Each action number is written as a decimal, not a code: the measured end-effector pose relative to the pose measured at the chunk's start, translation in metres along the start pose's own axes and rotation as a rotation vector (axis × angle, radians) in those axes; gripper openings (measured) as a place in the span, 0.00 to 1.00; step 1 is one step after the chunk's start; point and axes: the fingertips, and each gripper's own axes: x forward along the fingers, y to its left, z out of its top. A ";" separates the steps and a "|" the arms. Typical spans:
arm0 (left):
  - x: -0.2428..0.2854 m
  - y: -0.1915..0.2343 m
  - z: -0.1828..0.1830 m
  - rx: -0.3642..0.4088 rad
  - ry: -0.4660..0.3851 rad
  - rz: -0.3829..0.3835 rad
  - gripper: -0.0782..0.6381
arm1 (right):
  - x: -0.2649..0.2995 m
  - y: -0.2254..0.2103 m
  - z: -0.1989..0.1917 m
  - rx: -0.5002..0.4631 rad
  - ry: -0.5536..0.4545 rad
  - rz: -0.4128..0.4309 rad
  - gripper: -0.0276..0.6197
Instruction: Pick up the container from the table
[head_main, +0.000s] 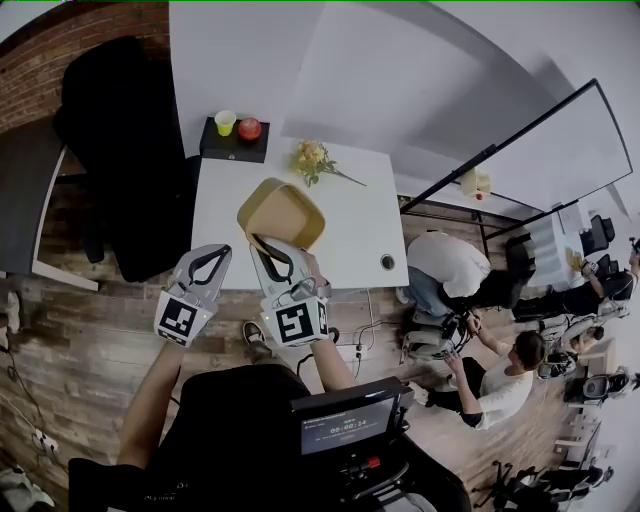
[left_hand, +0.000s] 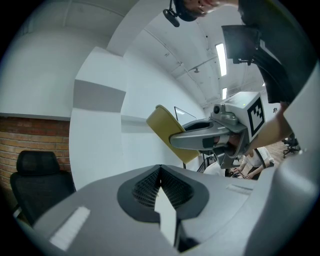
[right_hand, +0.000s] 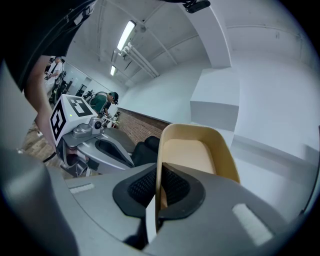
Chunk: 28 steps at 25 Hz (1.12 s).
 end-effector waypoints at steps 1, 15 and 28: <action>0.002 0.000 -0.001 -0.006 0.006 0.000 0.11 | 0.000 -0.001 -0.001 0.002 -0.001 0.001 0.07; 0.016 -0.001 -0.003 0.008 0.009 0.028 0.11 | 0.003 -0.012 -0.014 0.031 -0.014 0.036 0.07; 0.030 -0.012 -0.015 -0.009 0.027 0.039 0.11 | 0.002 -0.011 -0.037 0.028 0.015 0.088 0.06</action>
